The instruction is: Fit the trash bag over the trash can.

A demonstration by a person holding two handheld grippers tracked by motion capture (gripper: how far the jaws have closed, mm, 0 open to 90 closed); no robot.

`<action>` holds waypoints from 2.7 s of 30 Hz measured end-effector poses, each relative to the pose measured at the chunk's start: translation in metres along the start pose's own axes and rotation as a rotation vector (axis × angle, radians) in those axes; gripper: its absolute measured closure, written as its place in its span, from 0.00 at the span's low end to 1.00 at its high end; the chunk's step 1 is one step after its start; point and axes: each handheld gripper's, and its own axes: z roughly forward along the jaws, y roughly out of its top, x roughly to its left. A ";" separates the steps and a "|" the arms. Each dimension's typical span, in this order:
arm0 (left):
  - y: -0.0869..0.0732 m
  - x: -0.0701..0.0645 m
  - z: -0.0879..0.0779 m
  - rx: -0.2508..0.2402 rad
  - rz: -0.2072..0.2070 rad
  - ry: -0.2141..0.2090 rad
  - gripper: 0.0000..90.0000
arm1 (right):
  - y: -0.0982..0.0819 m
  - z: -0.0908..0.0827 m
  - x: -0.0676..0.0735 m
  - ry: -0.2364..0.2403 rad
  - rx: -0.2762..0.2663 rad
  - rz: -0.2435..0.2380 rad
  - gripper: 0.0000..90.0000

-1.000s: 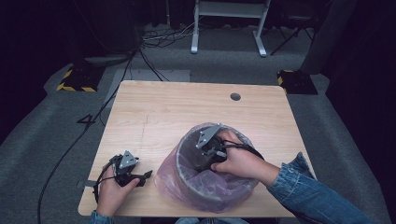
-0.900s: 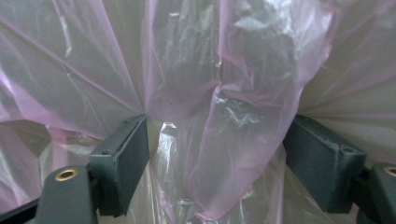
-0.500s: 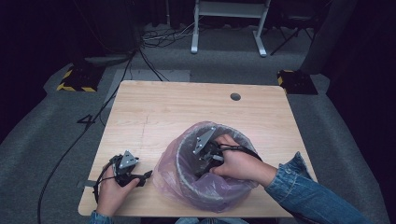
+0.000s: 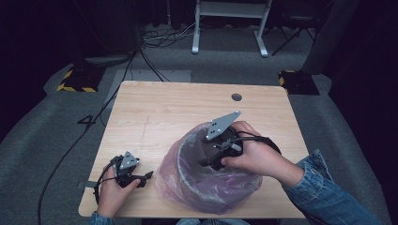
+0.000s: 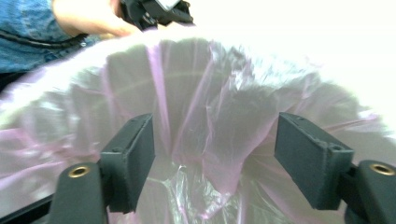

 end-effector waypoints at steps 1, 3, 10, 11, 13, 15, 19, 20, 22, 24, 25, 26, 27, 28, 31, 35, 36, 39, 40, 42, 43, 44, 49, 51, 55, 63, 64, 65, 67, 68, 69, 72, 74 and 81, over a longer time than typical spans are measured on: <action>0.000 0.000 0.000 0.000 0.000 0.000 0.25 | 0.002 -0.006 0.001 -0.001 0.002 -0.015 0.37; 0.000 0.000 0.000 0.001 -0.001 0.000 0.25 | 0.004 -0.015 0.003 0.002 0.020 -0.030 0.44; 0.000 0.000 0.000 0.001 -0.001 0.000 0.25 | 0.008 -0.041 0.017 0.036 0.139 -0.119 0.74; 0.000 0.000 0.000 0.000 0.000 0.000 0.25 | 0.008 -0.043 0.019 0.039 0.160 -0.127 0.74; 0.000 0.000 0.000 0.000 0.000 0.000 0.25 | 0.008 -0.045 0.022 0.050 0.206 -0.136 0.75; 0.000 0.000 0.000 0.000 0.000 0.000 0.25 | 0.008 -0.046 0.025 0.062 0.226 -0.140 0.75; 0.000 0.000 0.000 0.000 -0.001 -0.001 0.25 | 0.011 -0.051 0.032 0.070 0.269 -0.139 0.89; 0.000 0.000 0.000 0.000 -0.001 -0.001 0.25 | 0.012 -0.052 0.035 0.073 0.285 -0.147 0.93; 0.000 0.000 0.000 0.000 0.000 0.000 0.25 | 0.014 -0.056 0.040 0.076 0.302 -0.146 0.99; 0.000 0.000 0.000 0.000 0.000 0.000 0.25 | 0.018 -0.060 0.047 0.080 0.319 -0.167 1.00; 0.000 0.000 0.000 0.000 0.000 0.000 0.25 | 0.019 -0.061 0.050 0.088 0.325 -0.173 1.00; 0.000 0.000 0.000 0.000 0.000 0.000 0.25 | 0.020 -0.061 0.053 0.096 0.325 -0.178 1.00; 0.000 0.000 0.000 0.000 0.000 0.000 0.25 | 0.021 -0.062 0.056 0.110 0.334 -0.188 1.00; 0.000 0.000 0.000 0.000 0.000 -0.001 0.25 | 0.022 -0.061 0.059 0.127 0.336 -0.190 1.00; 0.000 0.000 0.000 0.000 -0.002 0.000 0.25 | 0.022 -0.054 0.064 0.152 0.374 -0.205 1.00; 0.000 0.000 0.000 0.000 -0.002 0.000 0.25 | 0.017 -0.039 0.063 0.170 0.425 -0.204 0.99; 0.000 0.000 0.000 0.001 -0.005 -0.001 0.25 | 0.016 -0.036 0.063 0.171 0.433 -0.204 0.98; 0.000 0.000 0.000 0.001 -0.005 0.001 0.25 | 0.012 -0.022 0.060 0.186 0.460 -0.191 0.93; 0.000 0.000 0.000 0.001 -0.005 0.001 0.25 | 0.012 -0.019 0.059 0.189 0.470 -0.191 0.93; 0.000 0.000 0.000 0.000 -0.002 0.000 0.25 | 0.010 -0.011 0.059 0.200 0.506 -0.184 0.93; 0.000 0.000 0.000 0.001 -0.004 0.000 0.25 | 0.010 -0.006 0.059 0.208 0.518 -0.185 0.93; 0.000 0.000 0.000 0.000 -0.002 0.000 0.25 | 0.009 0.000 0.058 0.217 0.532 -0.185 0.93; 0.000 0.000 0.000 0.000 -0.003 -0.001 0.25 | 0.004 0.018 0.053 0.270 0.572 -0.150 0.83; 0.000 0.000 0.000 0.001 -0.005 -0.001 0.25 | 0.004 0.023 0.050 0.291 0.580 -0.139 0.81; 0.000 0.000 0.000 0.000 -0.003 -0.001 0.25 | 0.003 0.035 0.044 0.314 0.612 -0.123 0.73; 0.000 0.001 0.000 0.001 -0.007 -0.004 0.25 | -0.008 0.061 0.038 0.326 0.672 -0.131 0.60; 0.000 0.001 0.000 0.001 -0.007 -0.005 0.25 | -0.009 0.062 0.038 0.320 0.664 -0.136 0.59; 0.000 0.000 0.000 0.001 -0.007 -0.003 0.25 | -0.009 0.064 0.039 0.318 0.669 -0.137 0.59; 0.000 0.000 0.000 0.000 -0.003 -0.003 0.24 | -0.011 0.070 0.040 0.317 0.692 -0.151 0.55; 0.000 0.000 0.000 0.000 -0.003 -0.003 0.24 | -0.013 0.074 0.041 0.305 0.707 -0.162 0.54; 0.000 0.000 0.000 0.001 -0.003 -0.003 0.24 | -0.015 0.077 0.041 0.303 0.720 -0.166 0.53; 0.000 0.000 0.000 0.000 -0.002 -0.003 0.24 | -0.018 0.082 0.039 0.288 0.714 -0.176 0.46; 0.000 0.000 0.000 0.000 -0.002 -0.003 0.24 | -0.019 0.078 0.037 0.272 0.680 -0.181 0.42; 0.000 0.000 0.000 0.000 -0.001 -0.002 0.24 | 0.000 0.041 0.034 0.196 0.527 -0.186 0.37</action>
